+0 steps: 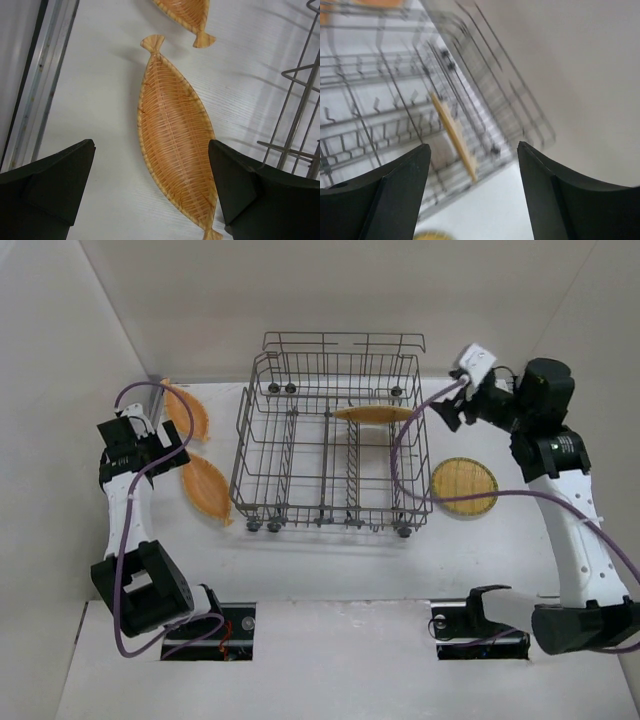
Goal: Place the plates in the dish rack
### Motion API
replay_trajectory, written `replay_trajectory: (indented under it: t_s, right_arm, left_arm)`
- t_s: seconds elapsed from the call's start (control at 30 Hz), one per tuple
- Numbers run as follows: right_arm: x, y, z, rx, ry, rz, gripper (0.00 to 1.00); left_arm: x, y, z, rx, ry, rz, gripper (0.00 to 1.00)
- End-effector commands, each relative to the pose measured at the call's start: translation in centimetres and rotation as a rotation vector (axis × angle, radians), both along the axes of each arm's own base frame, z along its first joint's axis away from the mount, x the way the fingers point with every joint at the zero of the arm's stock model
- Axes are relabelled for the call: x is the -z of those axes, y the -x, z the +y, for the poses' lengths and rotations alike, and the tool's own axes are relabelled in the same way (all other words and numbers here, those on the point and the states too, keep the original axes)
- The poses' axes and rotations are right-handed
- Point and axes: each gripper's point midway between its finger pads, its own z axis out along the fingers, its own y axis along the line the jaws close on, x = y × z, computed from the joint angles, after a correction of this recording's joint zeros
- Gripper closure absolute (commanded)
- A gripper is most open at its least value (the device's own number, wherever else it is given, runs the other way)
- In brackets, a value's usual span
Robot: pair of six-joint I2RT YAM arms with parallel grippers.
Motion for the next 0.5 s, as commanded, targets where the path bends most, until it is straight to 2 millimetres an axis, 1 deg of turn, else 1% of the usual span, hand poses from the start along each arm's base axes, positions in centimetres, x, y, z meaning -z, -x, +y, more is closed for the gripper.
replay_trajectory:
  t_s: [0.0, 0.07, 0.13, 0.2, 0.23, 0.3, 0.4, 0.47]
  right_arm:
    - [4.7, -2.4, -7.5, 0.379, -0.265, 0.316, 0.26]
    - [7.9, -2.3, -11.7, 0.518, -0.398, 0.464, 0.29]
    - [11.4, -1.6, -14.8, 0.587, -0.535, 0.622, 0.31]
    - [14.5, -1.0, -17.4, 0.646, -0.66, 0.741, 0.34]
    - [15.8, -0.8, -18.4, 0.669, -0.703, 0.787, 0.34]
    - [17.8, -0.5, -20.4, 0.71, -0.78, 0.841, 0.35]
    - [20.4, -0.3, -22.8, 0.754, -0.864, 0.914, 0.37]
    - [21.9, -0.3, -24.0, 0.775, -0.913, 0.961, 0.38]
  left_arm:
    - [-2.0, -0.4, -0.6, 0.034, -0.021, -0.081, 0.0]
    - [-2.5, -0.4, -0.8, 0.04, -0.024, -0.093, 0.0]
    - [-2.9, -0.5, -0.8, 0.04, -0.028, -0.103, 0.0]
    - [-3.4, -0.5, -0.7, 0.038, -0.035, -0.113, 0.0]
    - [-3.6, -0.4, -0.5, 0.033, -0.038, -0.114, 0.0]
    - [-3.8, -0.3, -0.3, 0.029, -0.045, -0.116, 0.0]
    - [-3.9, -0.1, -0.2, 0.024, -0.051, -0.117, 0.0]
    - [-3.9, 0.0, -0.2, 0.023, -0.051, -0.114, 0.0]
